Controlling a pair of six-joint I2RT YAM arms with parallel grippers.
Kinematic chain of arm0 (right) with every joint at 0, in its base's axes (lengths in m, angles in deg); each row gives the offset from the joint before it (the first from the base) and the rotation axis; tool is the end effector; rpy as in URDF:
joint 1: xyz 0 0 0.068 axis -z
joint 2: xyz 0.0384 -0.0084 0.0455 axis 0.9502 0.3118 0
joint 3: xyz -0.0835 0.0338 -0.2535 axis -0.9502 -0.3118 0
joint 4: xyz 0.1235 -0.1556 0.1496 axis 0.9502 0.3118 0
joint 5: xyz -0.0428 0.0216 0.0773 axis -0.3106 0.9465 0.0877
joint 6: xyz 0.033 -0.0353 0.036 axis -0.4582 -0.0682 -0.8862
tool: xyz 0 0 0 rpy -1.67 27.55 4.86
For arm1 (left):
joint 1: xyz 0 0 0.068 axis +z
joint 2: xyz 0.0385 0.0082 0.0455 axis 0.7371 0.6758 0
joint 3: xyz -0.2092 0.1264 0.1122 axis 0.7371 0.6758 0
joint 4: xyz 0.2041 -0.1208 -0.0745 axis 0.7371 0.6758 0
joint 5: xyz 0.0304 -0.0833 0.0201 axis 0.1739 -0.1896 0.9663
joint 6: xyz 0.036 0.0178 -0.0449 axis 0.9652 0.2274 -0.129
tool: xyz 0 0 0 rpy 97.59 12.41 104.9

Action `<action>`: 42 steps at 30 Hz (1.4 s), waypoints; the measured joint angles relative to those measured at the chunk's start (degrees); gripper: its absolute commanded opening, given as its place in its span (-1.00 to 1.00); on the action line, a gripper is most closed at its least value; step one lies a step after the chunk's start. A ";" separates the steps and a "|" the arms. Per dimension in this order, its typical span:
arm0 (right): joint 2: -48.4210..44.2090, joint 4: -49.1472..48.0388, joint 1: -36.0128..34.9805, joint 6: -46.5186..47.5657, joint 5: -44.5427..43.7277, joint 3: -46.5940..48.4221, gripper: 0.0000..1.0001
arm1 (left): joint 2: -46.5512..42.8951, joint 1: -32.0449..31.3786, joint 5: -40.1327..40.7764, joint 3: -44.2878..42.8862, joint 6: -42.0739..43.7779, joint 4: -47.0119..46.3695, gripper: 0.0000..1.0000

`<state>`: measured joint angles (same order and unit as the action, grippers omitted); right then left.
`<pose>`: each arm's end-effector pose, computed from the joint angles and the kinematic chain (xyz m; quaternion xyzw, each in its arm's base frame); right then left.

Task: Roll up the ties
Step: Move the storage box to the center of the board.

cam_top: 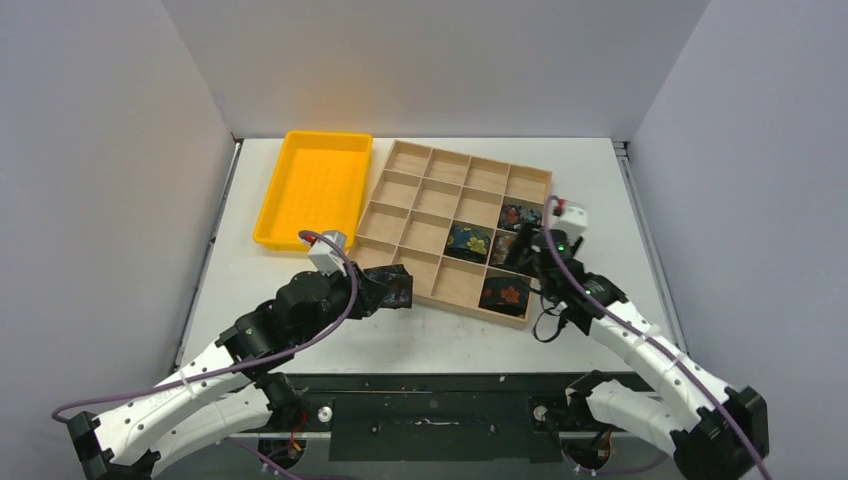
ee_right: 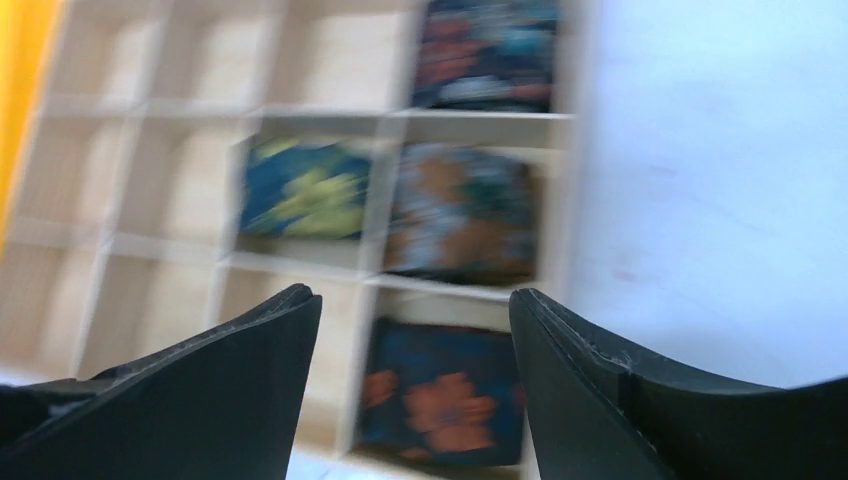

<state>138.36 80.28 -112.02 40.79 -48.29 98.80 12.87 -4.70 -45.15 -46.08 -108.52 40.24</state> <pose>0.1852 0.1353 0.2721 0.0460 0.8744 0.1492 0.4594 0.1044 -0.1160 0.2933 -0.0131 0.8249 -0.3421 0.4498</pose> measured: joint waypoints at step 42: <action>26.75 -6.58 28.52 4.66 13.00 -0.09 -0.33 | 2.32 0.02 -10.95 5.51 1.25 -12.09 -1.00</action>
<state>165.12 73.70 -83.49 45.45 -35.29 98.71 15.19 -4.68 -56.10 -40.57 -107.28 28.15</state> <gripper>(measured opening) 0.393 0.248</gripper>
